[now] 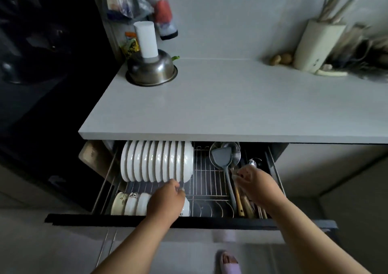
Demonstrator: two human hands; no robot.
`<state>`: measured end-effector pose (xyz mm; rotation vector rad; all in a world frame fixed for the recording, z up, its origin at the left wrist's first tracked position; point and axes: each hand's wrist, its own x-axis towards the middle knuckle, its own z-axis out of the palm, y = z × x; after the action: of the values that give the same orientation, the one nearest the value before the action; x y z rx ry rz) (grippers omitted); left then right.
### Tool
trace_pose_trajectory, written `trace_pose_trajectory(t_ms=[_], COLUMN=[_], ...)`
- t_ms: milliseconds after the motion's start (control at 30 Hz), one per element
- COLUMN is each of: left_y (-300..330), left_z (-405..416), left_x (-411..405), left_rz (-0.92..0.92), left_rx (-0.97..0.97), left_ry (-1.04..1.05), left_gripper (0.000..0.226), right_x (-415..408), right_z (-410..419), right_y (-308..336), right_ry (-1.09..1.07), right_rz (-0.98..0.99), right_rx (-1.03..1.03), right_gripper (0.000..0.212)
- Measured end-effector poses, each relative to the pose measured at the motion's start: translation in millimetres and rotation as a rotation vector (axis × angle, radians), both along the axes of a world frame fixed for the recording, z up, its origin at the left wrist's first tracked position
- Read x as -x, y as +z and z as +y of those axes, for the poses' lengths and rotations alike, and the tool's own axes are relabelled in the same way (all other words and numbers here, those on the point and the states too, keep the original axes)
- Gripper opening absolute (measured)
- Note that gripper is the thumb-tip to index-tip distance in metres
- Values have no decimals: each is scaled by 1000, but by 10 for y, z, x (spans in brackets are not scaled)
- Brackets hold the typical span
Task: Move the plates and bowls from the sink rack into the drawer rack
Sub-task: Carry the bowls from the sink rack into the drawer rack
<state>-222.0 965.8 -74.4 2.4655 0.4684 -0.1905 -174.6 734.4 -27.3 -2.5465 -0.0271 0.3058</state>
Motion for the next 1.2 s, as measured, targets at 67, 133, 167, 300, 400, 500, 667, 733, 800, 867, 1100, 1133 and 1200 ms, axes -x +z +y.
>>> trace_pose_trajectory(t_ms=[67, 133, 167, 300, 400, 500, 667, 733, 800, 867, 1100, 1133, 1200], left_y=[41, 91, 121, 253, 332, 408, 519, 569, 617, 644, 661, 655, 660], left_z=[-164, -324, -399, -653, -863, -1194, -1991, -2356, -2742, -3150, -4711, -4926, -5341], left_x=[-20, -31, -34, -81, -165, -240, -336, -382, -437, -493, -529, -522, -496], left_rz=[-11, -23, -29, -52, -70, -107, -155, -169, -182, -191, -190, -197, -196], left_rx=[2, -4, -6, -22, -48, -76, -126, -134, -147, -159, -214, -214, -180], left_ry=[-47, -100, -126, -193, -203, -245, -353, -381, -412, -453, -656, -677, -715], left_gripper=[22, 22, 21, 19, 18, 11, 24, 29, 29, 30, 40, 42, 42], right_x=[73, 122, 139, 203, 257, 313, 410, 449, 493, 545, 846, 897, 1002], right_z=[-170, -319, -382, -605, -827, -1166, -1954, -2306, -2679, -3073, -4411, -4591, -4948], right_y=[127, 227, 268, 374, 451, 522, 598, 627, 655, 673, 789, 800, 810], right_ry=[-43, -80, -89, -99, -120, -161, -265, -308, -341, -379, -505, -526, -578], right_rz=[-40, -92, -115, -176, -214, -240, -274, -283, -281, -282, -269, -266, -253], right_rx=[9, 1, -2, -15, -29, -24, -53, -44, -33, -18, 26, 32, 35], right_gripper=[26, 25, 26, 33, 32, 31, 29, 29, 27, 28, 23, 23, 23])
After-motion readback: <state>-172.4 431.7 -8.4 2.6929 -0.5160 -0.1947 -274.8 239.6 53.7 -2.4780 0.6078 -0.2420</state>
